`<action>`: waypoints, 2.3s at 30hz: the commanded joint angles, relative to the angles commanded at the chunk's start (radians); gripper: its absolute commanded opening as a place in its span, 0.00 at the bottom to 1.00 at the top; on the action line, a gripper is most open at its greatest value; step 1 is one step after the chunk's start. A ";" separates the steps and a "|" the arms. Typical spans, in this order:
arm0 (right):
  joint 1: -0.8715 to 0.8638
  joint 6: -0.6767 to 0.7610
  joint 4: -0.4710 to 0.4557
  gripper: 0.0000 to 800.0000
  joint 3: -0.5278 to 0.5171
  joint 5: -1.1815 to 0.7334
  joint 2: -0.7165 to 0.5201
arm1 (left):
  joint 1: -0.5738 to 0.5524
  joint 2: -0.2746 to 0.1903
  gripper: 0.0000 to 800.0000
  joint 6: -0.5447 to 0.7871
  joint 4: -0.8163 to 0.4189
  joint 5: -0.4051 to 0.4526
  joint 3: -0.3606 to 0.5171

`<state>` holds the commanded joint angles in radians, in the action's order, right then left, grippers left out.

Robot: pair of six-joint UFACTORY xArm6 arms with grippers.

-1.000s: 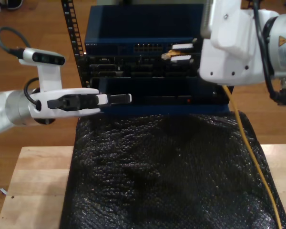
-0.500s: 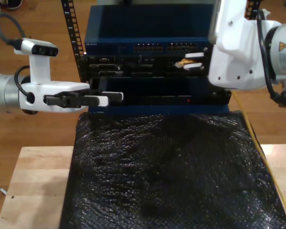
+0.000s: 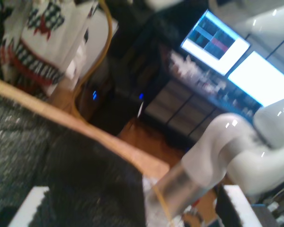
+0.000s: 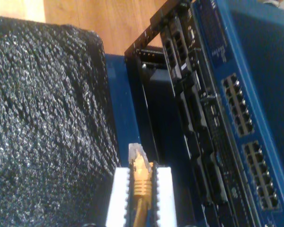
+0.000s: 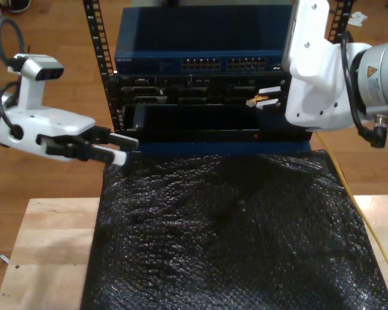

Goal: Grab the cable and plug it in

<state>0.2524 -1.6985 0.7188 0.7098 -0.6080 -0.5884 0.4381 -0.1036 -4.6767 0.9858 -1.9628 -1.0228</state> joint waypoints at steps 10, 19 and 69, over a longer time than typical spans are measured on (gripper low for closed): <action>0.000 0.000 0.002 0.00 -0.005 0.000 0.023 | 0.009 -0.069 0.99 0.072 -0.232 0.089 -0.005; 0.000 0.000 0.005 0.00 -0.008 0.000 0.044 | 0.031 -0.115 0.99 0.176 -0.411 0.180 -0.005; -0.011 0.000 0.002 0.00 -0.006 0.000 0.060 | 0.746 -0.354 1.00 1.137 -1.011 0.285 0.519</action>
<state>0.2417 -1.6985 0.7204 0.7037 -0.6080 -0.5286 1.1838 -0.4580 -3.5398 -0.0253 -1.6774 -0.5042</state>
